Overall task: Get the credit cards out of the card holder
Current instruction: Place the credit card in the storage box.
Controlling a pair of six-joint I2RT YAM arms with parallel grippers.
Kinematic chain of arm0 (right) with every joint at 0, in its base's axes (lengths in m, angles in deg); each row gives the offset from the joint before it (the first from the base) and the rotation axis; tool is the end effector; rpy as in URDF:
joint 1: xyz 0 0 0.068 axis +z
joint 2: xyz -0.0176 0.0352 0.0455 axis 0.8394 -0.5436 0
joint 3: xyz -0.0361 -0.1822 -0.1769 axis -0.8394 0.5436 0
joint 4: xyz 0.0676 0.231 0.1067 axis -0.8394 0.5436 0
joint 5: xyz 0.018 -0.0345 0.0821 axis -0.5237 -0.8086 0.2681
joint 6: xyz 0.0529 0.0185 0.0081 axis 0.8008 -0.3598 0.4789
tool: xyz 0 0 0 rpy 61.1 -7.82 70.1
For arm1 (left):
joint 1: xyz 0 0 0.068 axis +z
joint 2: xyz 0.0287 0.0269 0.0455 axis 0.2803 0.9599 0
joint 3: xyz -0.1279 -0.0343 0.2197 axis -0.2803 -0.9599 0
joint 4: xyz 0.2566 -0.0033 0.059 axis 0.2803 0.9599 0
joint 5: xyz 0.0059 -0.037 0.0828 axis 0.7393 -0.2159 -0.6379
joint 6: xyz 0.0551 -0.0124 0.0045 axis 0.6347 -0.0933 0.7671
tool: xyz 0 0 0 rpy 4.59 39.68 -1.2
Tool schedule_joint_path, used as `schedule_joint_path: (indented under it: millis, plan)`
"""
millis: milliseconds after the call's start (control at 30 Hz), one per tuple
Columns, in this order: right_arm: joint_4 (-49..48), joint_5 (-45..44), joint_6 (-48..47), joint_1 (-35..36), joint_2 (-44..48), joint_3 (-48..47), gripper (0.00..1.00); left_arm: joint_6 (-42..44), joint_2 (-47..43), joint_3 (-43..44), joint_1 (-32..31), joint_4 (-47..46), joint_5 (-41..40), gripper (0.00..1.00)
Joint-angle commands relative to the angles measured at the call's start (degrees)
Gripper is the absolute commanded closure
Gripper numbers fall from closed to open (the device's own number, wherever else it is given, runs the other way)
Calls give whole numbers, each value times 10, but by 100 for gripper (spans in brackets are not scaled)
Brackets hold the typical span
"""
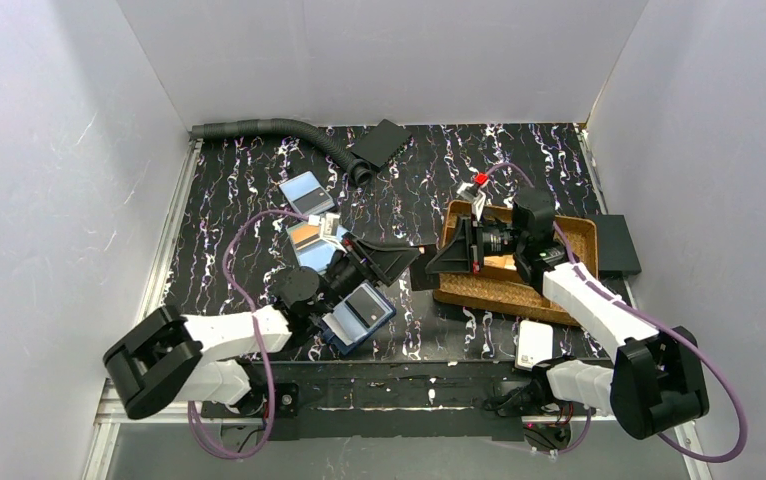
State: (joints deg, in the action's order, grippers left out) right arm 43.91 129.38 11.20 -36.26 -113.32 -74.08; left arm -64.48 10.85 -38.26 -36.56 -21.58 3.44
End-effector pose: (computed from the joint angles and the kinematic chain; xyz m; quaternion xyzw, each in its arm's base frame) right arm 0.2289 0.1267 0.2654 -0.2730 0.6726 0.6383 0.2562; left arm 0.1588 -0.2076 0.2463 -0.0121 0.5530 -0.6593 0.5092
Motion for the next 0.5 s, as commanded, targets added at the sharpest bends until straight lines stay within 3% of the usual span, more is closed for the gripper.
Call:
schedule_joint_path:
  millis: [0,67,100,267,467]
  plan:
    - [157,34,-213,-13,27,-64,99,69,-89,-24,0,78,-20,21]
    - [236,35,-288,-33,32,-86,99,83,-137,-41,3,136,-28,5]
    - [271,38,-324,-46,32,-100,99,86,-165,-51,5,160,-32,2]
    - [566,-65,-597,-78,-4,-219,99,90,-307,-96,22,298,-47,2]
    - [756,-254,-805,-85,-89,-384,99,162,-391,-64,53,467,0,2]
